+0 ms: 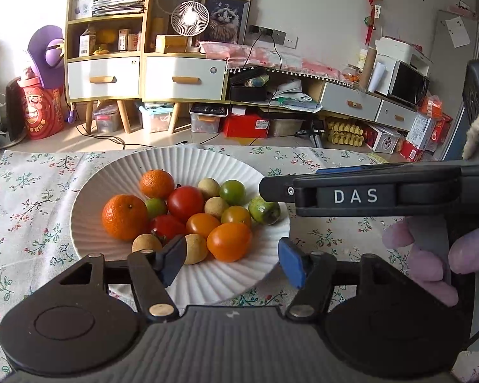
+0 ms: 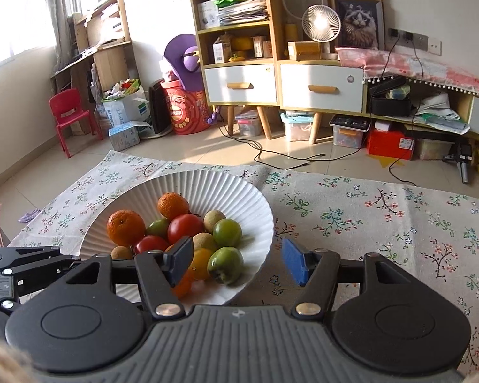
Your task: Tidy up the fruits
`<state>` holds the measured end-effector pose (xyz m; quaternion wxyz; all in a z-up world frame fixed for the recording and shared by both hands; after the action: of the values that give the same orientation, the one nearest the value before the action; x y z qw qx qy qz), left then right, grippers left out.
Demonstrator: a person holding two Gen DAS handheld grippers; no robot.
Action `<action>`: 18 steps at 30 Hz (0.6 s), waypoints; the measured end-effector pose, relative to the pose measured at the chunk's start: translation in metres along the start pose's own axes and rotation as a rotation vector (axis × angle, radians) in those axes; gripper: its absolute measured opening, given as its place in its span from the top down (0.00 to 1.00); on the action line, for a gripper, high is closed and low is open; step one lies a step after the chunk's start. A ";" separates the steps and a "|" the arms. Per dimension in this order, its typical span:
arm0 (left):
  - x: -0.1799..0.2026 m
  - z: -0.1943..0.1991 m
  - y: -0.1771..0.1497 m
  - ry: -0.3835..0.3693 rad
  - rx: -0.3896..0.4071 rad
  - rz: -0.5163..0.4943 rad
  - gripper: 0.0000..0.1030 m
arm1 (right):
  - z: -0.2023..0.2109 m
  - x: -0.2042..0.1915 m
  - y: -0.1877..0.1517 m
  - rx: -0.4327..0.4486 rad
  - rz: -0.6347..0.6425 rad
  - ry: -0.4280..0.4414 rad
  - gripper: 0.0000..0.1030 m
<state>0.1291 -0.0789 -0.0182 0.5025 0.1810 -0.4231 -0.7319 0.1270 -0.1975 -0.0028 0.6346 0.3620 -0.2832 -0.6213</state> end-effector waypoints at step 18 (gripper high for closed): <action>-0.026 0.054 -0.020 0.201 -0.122 0.100 0.08 | 0.055 -0.035 -0.027 -0.052 -0.011 -0.160 0.01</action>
<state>0.0914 -0.0294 -0.0068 0.5882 0.2014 -0.3336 -0.7086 0.0648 -0.1680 0.0103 0.6155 0.2962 -0.3150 -0.6589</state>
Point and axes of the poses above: each gripper's, at about its wrist camera, not at the fingertips, and z roughly against the way its jaws point, x to its right, y to its top, the point moved 5 cm from there along -z, roughly the way its jaws point, and after that the axes turned 4 degrees about -y, right-handed, at the moved point
